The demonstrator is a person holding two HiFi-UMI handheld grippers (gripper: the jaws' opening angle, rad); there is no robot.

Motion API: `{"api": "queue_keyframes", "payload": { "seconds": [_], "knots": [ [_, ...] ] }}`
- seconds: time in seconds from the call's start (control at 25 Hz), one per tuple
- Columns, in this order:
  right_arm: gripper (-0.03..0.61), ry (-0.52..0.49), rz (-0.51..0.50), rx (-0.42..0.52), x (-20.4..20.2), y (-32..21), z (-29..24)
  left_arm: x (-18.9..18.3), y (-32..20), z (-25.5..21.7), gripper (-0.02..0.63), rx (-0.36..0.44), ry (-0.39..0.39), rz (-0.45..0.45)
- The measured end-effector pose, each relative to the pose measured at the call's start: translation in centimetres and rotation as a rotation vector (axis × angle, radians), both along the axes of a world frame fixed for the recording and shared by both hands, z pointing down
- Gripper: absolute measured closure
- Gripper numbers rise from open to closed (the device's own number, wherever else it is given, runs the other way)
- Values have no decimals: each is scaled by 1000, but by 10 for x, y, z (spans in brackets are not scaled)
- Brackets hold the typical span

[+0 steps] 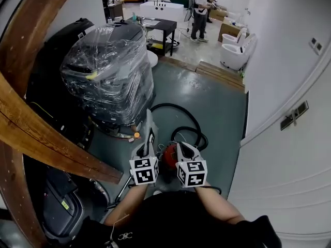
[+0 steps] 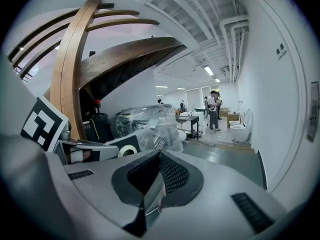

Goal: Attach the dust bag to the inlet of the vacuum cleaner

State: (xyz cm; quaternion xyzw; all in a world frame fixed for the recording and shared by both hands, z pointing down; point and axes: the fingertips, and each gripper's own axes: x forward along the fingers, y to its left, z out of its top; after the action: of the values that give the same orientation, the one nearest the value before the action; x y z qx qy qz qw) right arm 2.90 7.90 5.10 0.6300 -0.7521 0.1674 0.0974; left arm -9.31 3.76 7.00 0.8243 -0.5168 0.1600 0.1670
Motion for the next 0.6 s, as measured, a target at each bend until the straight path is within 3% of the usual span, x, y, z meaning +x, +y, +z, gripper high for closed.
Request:
{"api": "queue_keyframes", "payload": {
  "seconds": [0.28,0.6],
  "knots": [
    [580,23,-5,-46,-5,-6,17,-3,-8,21,589,-51,13,-8],
    [580,22,-19,-98,16,-17,31,3,-14,37,589,-92,9,-53]
  ]
}}
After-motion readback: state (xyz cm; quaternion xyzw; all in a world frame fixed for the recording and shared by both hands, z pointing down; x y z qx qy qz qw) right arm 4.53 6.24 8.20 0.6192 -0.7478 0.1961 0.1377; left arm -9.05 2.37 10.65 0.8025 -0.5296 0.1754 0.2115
